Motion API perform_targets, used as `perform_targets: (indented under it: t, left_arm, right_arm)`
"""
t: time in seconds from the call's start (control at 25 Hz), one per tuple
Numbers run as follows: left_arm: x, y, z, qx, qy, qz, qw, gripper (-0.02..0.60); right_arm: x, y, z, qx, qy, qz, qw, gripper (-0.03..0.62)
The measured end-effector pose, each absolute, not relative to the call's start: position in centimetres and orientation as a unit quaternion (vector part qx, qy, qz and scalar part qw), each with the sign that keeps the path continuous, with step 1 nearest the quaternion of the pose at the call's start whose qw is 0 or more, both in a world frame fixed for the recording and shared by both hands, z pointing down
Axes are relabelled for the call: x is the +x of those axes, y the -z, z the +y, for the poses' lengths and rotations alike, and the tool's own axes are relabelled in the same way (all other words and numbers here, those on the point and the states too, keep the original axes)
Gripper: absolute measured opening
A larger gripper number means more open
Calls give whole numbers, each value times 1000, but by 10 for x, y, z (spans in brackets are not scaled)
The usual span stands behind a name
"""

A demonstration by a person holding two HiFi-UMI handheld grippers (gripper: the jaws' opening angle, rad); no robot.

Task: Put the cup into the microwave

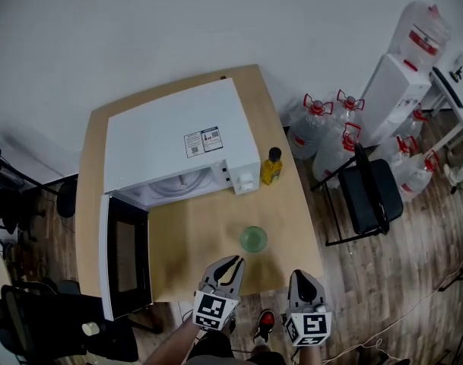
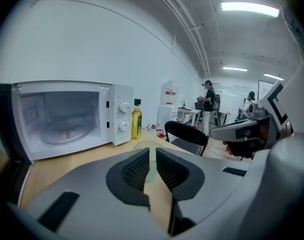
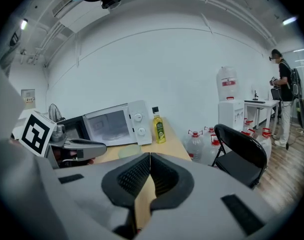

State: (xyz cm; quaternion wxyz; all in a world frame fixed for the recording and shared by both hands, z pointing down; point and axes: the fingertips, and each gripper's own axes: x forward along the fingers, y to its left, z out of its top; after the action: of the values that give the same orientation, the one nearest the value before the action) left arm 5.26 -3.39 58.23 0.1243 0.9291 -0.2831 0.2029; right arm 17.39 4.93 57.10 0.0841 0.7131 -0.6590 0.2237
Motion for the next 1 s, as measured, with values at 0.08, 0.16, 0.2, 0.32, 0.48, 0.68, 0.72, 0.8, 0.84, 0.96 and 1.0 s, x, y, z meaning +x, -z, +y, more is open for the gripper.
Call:
perform_targets:
  t: [0.08,0.16,0.2,0.32,0.48,0.68,0.72,0.8,0.84,0.96,1.0]
  left_arm:
    - [56,-587,-37,931,-204,-275,128,136]
    - [60,-593,-39,933,-206,-266,130,210]
    - [62,-597,-40,933,-210,-260,130,242]
    - [68,-608,-43,933,-219,-251,133,312]
    - [76,-620,-51,933,-225,-247,132,359]
    - [85,-637,-57,933,-237,-238,131,380]
    - [87,-640,-59,933,-239,-236,128,382]
    - [90,-644,-62,933,-241,-236,124,382]
    - [91,-645,-64,933,-241,-237,123,383]
    - [95,-648,-67,934,-240,-232,123,383]
    - [97,-649,-67,935,-241,-230,123,384]
  right_arm:
    - [175,-574,47,714,-227,-657,85,18]
    - [176,-577,45,715,-231,-654,85,18]
    - [177,-579,44,716,-235,-652,83,18]
    - [181,-586,44,723,-248,-640,77,18]
    - [186,-594,45,729,-259,-629,78,18]
    - [189,-605,44,734,-270,-619,74,18]
    - [190,-607,44,734,-272,-617,75,18]
    - [191,-611,44,736,-275,-614,76,18]
    - [192,-613,45,737,-277,-612,77,18]
    - [193,-619,46,738,-284,-607,77,18]
    - [194,-621,47,739,-286,-605,77,18]
